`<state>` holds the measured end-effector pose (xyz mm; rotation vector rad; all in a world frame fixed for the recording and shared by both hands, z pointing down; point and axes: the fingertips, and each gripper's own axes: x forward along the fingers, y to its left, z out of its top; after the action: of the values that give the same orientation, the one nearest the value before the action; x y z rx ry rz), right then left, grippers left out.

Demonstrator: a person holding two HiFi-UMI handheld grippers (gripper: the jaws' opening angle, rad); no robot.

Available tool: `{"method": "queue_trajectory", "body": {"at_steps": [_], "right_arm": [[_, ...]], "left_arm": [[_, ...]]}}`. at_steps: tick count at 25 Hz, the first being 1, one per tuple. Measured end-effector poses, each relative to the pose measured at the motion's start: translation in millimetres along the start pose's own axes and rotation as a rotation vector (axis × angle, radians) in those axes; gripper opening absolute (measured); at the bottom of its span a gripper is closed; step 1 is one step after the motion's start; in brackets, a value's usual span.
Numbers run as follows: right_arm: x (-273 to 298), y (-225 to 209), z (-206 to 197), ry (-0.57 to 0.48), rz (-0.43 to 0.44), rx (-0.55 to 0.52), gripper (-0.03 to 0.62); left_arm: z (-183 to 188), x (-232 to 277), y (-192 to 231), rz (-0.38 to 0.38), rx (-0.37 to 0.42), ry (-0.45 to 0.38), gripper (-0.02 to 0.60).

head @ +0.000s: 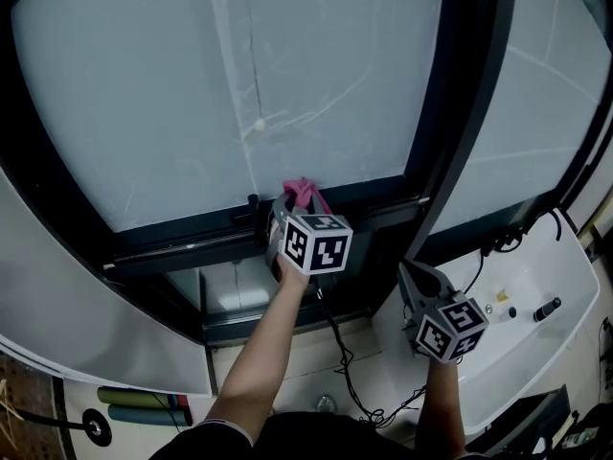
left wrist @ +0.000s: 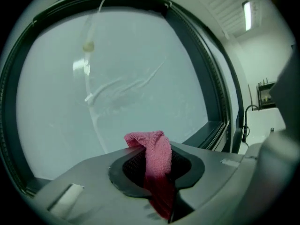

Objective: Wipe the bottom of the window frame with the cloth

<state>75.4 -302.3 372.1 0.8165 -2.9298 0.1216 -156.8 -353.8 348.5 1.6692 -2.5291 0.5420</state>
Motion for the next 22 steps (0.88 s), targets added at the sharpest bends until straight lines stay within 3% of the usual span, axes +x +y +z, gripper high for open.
{"method": "queue_trajectory", "body": {"at_steps": [4,8,11,16,22], "right_arm": [[11,23,6,-0.011,0.032,-0.005,0.002],[25,52,7,-0.011,0.075,-0.013,0.002],[32,69,8,-0.011,0.092,-0.021,0.002],[36,85,3,0.01,0.092,-0.027,0.002],[34,87,-1,0.022,0.07,-0.023,0.002]], "left_arm": [[57,-51,30,-0.007,-0.012,-0.169,0.086],[69,-65,92,0.035,-0.018,-0.204,0.085],[42,-55,132,0.057,-0.022,-0.161,0.086],[-32,-23,166,0.119,-0.002,-0.004,0.086],[-85,-11,176,0.211,0.163,0.172,0.086]]}}
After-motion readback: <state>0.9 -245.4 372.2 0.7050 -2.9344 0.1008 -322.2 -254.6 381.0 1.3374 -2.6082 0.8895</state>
